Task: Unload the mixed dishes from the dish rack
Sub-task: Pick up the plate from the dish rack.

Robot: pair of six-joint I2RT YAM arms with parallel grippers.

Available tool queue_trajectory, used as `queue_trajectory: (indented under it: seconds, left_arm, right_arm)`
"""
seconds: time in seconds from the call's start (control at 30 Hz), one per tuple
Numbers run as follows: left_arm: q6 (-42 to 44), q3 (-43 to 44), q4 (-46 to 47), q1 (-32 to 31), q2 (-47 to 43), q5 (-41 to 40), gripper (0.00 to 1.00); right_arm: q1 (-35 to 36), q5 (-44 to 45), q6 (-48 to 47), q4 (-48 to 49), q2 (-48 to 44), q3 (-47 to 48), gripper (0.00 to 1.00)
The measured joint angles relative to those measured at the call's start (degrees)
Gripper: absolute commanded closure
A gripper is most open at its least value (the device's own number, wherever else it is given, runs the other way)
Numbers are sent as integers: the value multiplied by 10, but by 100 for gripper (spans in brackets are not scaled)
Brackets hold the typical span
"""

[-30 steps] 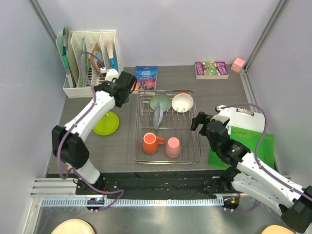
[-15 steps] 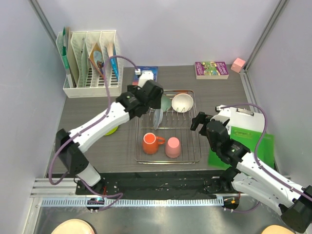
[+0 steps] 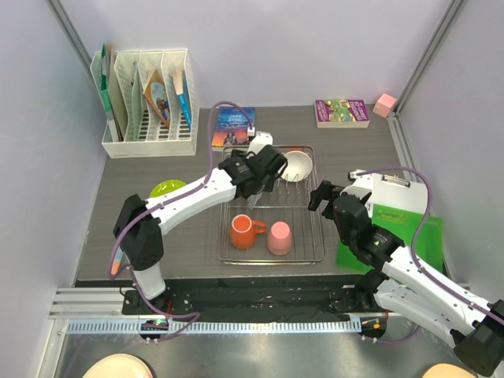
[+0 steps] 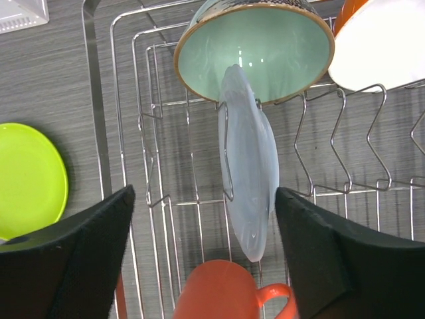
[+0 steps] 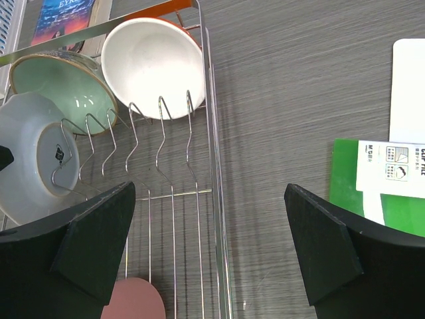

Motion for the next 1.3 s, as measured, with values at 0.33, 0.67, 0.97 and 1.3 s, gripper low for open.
queue_trajectory:
  seconds: [0.33, 0.67, 0.97, 1.3]
  left_arm:
    - [-17, 0, 16, 0, 39, 9, 50]
    - [-39, 0, 45, -1, 56, 24, 71]
    - [-56, -2, 61, -3, 64, 42, 100]
    - [-56, -3, 64, -1, 58, 64, 100]
  right_arm:
    - [0, 0, 0, 0, 11, 0, 0]
    - [0, 0, 0, -1, 19, 0, 0]
    - [0, 0, 0, -2, 17, 0, 0]
    - [0, 1, 0, -17, -6, 2, 0]
